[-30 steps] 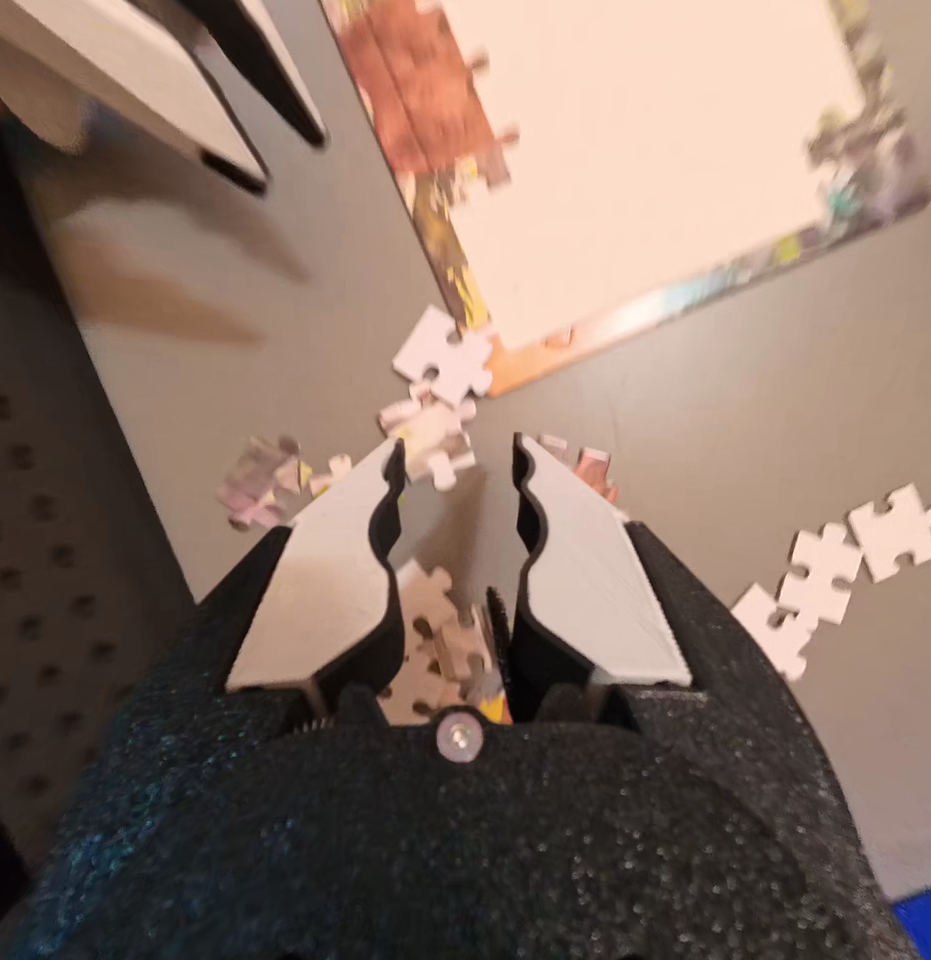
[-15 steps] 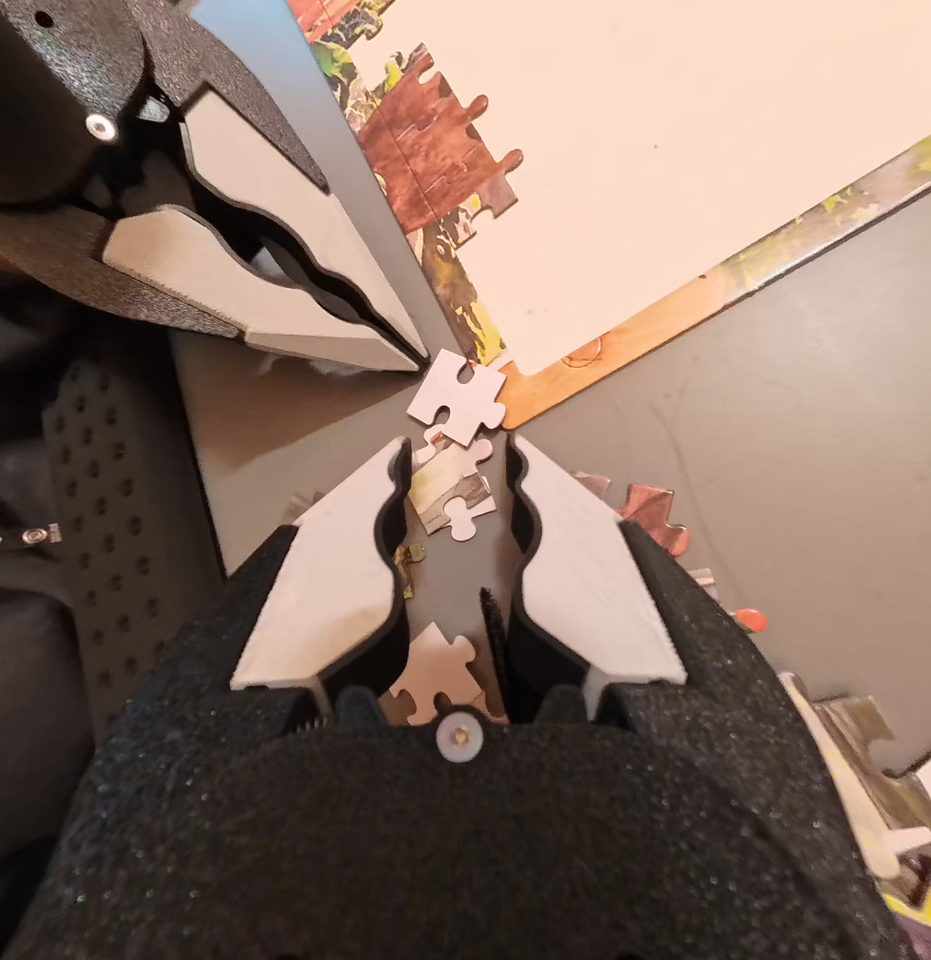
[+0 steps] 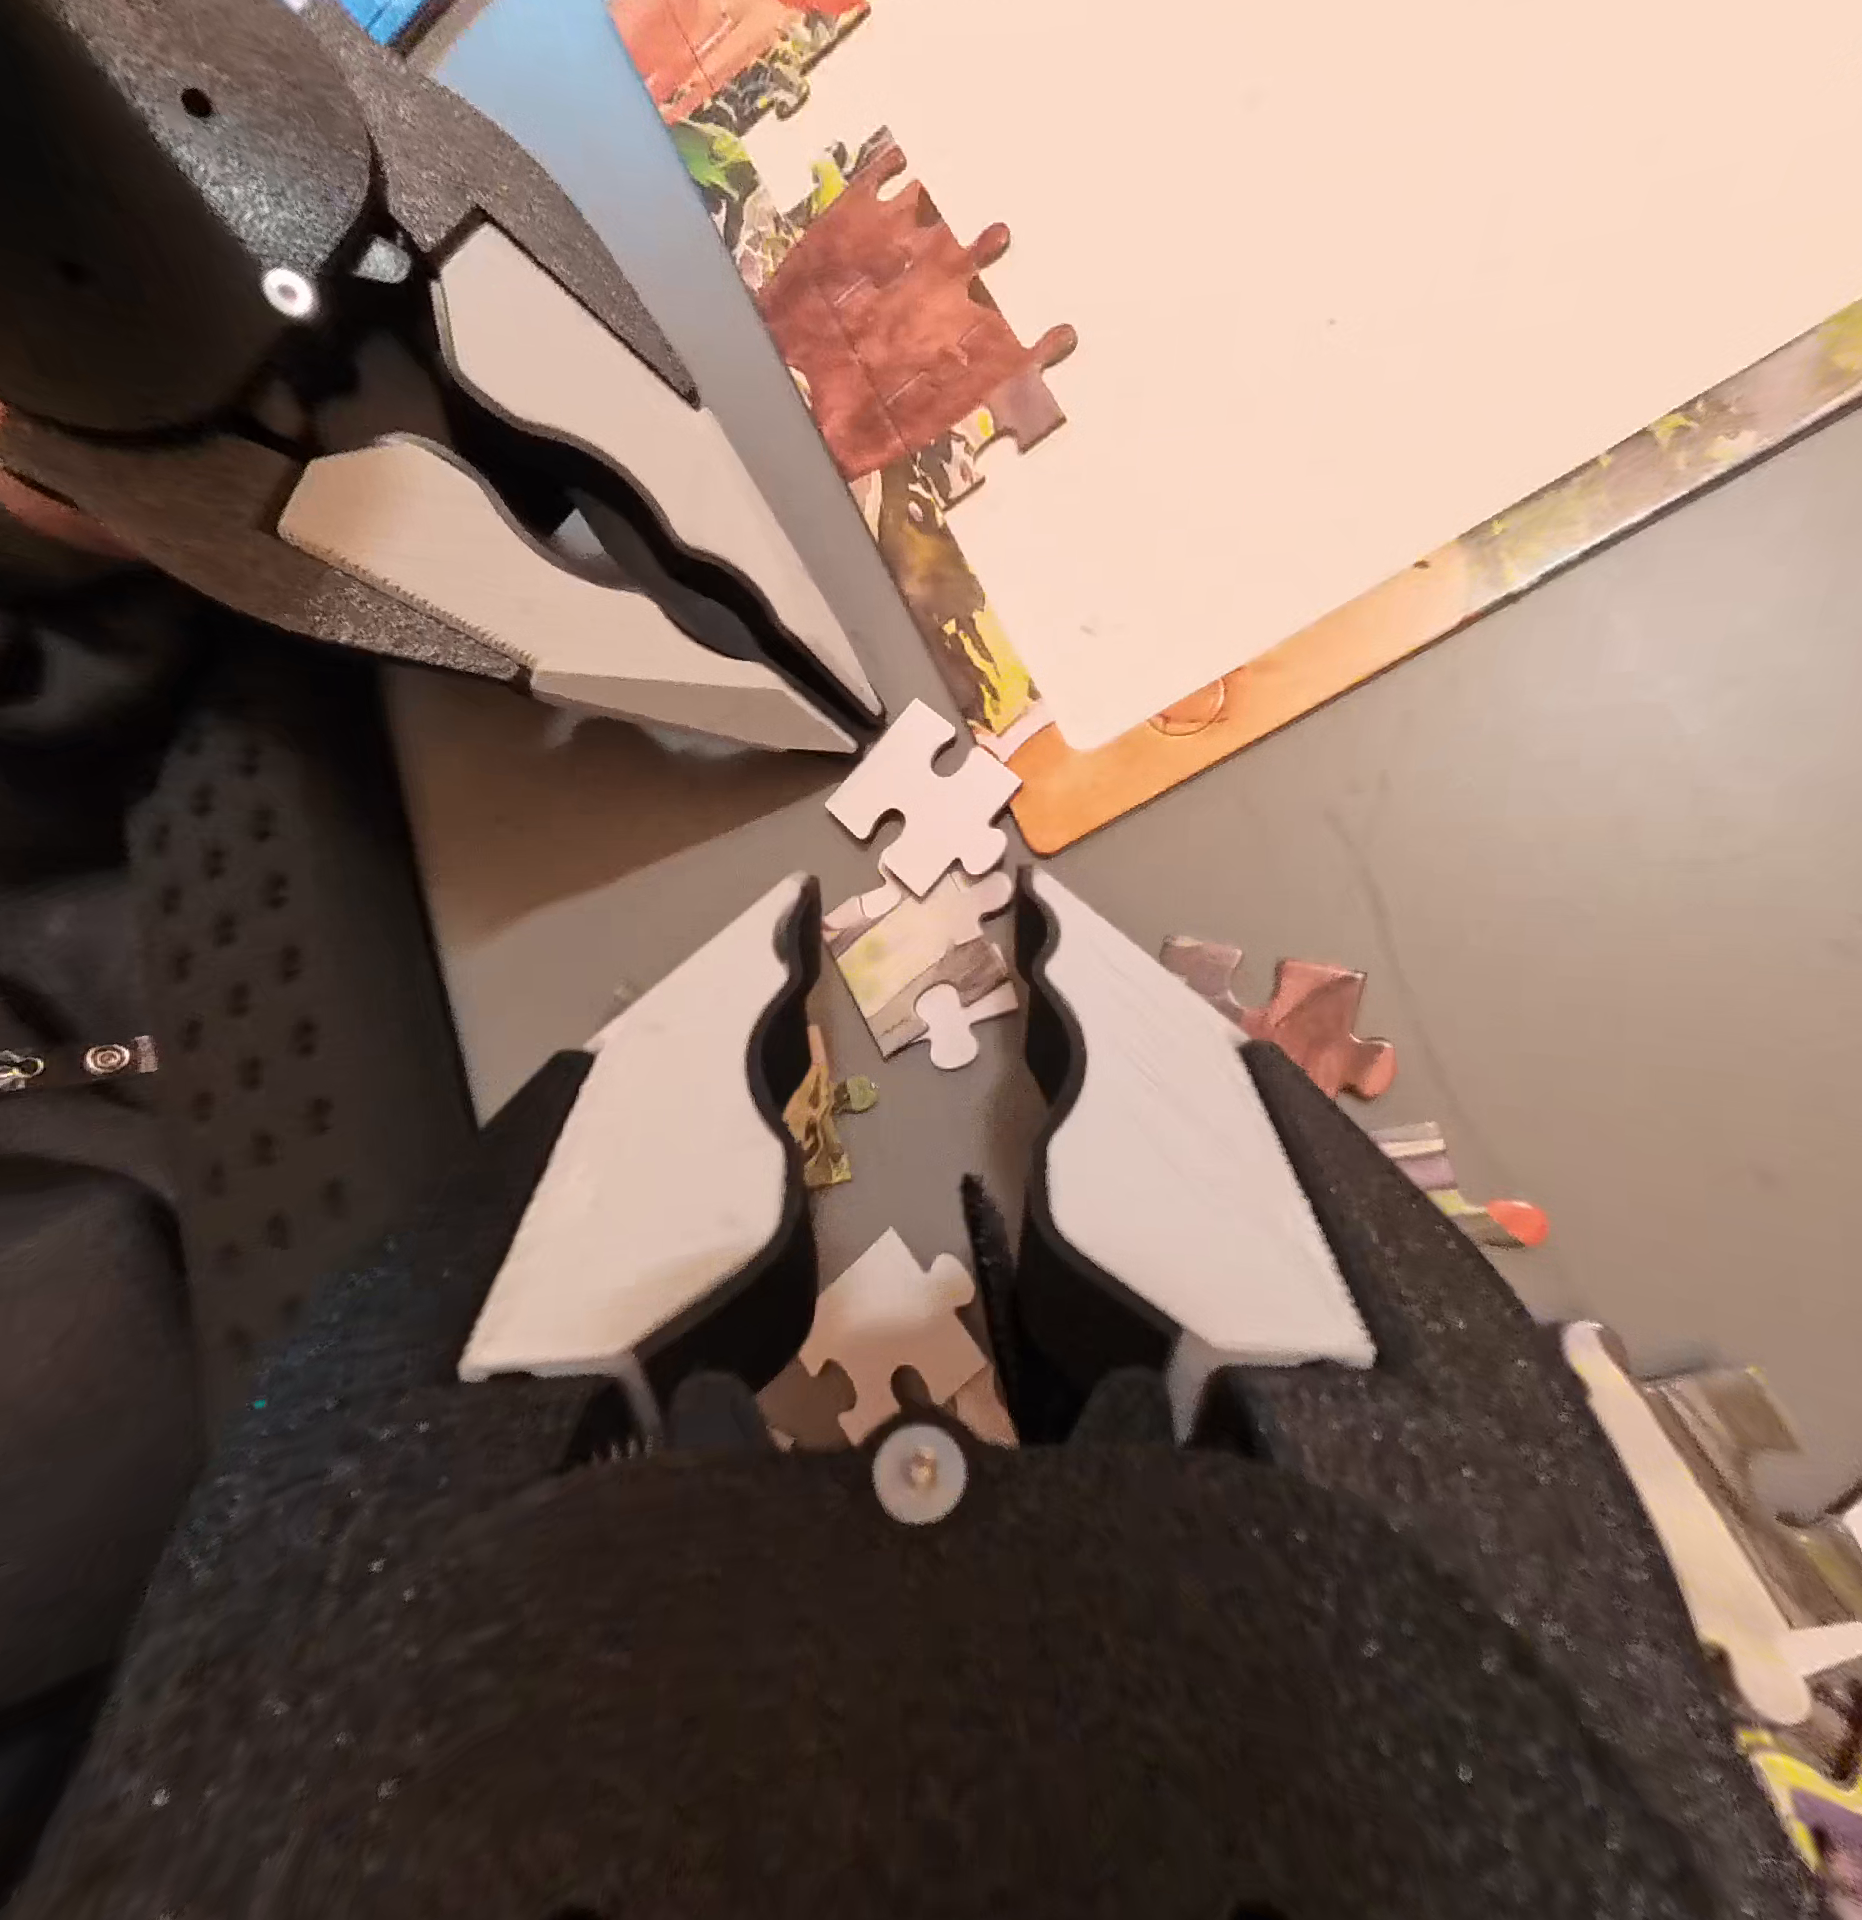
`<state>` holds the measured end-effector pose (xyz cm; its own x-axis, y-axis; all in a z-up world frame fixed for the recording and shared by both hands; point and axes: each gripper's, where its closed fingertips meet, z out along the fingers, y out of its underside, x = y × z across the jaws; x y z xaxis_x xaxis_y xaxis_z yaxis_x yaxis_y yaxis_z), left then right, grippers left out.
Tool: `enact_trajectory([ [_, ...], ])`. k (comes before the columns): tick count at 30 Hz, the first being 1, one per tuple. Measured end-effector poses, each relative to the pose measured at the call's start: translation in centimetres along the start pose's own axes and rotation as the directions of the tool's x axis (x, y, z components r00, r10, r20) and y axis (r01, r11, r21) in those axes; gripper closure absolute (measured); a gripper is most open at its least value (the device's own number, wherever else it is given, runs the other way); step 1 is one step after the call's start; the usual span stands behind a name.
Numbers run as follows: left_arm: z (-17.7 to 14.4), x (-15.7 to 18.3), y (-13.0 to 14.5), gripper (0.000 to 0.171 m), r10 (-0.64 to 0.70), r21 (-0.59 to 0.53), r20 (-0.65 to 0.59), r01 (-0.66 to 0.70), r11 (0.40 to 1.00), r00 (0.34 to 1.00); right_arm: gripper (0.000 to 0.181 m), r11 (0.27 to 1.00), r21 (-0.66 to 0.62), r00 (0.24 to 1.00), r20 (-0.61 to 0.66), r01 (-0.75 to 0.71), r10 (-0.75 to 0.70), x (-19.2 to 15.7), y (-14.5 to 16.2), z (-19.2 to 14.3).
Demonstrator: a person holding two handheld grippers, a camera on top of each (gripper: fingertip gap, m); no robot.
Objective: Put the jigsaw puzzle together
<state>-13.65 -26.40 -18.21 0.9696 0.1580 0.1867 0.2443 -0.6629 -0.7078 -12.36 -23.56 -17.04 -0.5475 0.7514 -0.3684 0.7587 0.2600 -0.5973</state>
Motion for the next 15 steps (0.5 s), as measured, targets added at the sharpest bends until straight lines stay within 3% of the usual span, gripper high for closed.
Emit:
enact_trajectory([
  [6,0.0,-0.2,0.0,0.171,-0.024,0.003,-0.013,0.024,1.0,1.0,0.142,0.999,-0.03,0.999,-0.006,0.036,-0.037,-0.4,0.1,0.9],
  [11,-0.1,-0.2,0.1,0.171,-0.016,0.004,-0.006,0.016,1.0,1.0,0.141,0.999,0.038,0.999,0.038,0.036,-0.037,-1.3,-0.7,0.3],
  [13,-0.1,0.1,0.2,0.164,0.013,0.003,-0.008,-0.013,1.0,1.0,0.141,0.995,0.092,0.996,0.082,0.034,-0.041,-2.1,-1.6,-0.2],
  [15,-0.3,0.7,0.2,0.145,0.039,0.01,-0.025,-0.039,0.999,0.999,0.144,0.992,0.123,0.988,0.148,0.032,-0.051,-3.3,-2.2,-0.2],
])
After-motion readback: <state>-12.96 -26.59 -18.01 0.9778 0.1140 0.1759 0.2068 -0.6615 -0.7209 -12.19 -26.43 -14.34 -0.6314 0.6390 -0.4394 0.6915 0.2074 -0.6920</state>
